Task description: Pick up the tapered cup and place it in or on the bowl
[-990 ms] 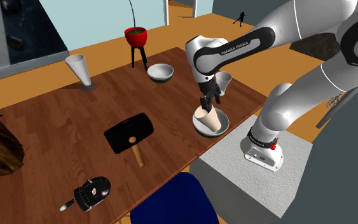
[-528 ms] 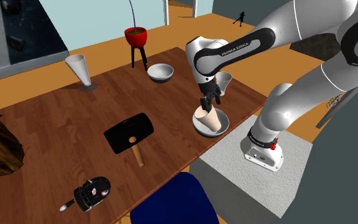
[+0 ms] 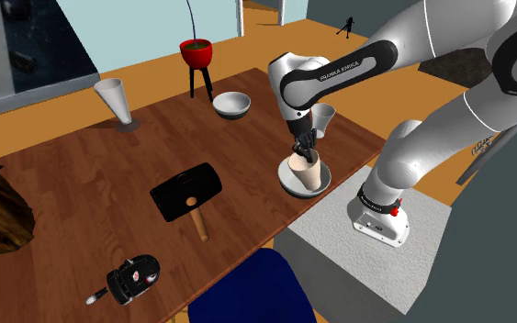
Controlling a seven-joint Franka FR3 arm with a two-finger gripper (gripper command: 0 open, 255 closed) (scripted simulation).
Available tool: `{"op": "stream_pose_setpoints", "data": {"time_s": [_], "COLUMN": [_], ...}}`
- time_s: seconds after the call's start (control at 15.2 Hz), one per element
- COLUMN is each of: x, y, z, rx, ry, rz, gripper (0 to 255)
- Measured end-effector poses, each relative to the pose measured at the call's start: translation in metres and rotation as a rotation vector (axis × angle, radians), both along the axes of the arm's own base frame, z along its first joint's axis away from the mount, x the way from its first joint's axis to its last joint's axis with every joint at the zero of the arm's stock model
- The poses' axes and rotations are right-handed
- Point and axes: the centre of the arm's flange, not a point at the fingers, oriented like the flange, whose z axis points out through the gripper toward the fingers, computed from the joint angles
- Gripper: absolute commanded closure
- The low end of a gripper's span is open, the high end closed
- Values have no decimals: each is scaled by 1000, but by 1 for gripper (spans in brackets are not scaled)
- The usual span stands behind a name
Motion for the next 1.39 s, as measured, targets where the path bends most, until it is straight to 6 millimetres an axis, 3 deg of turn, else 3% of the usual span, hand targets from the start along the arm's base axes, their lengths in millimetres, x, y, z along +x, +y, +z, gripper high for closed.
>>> {"op": "stream_pose_setpoints", "data": {"time_s": [0.33, 1.39], "x": [0, 0], "y": [1, 1], "z": [10, 94], "rx": [0, 0], "ry": [0, 0], "rz": [0, 0], "gripper": [255, 255]}}
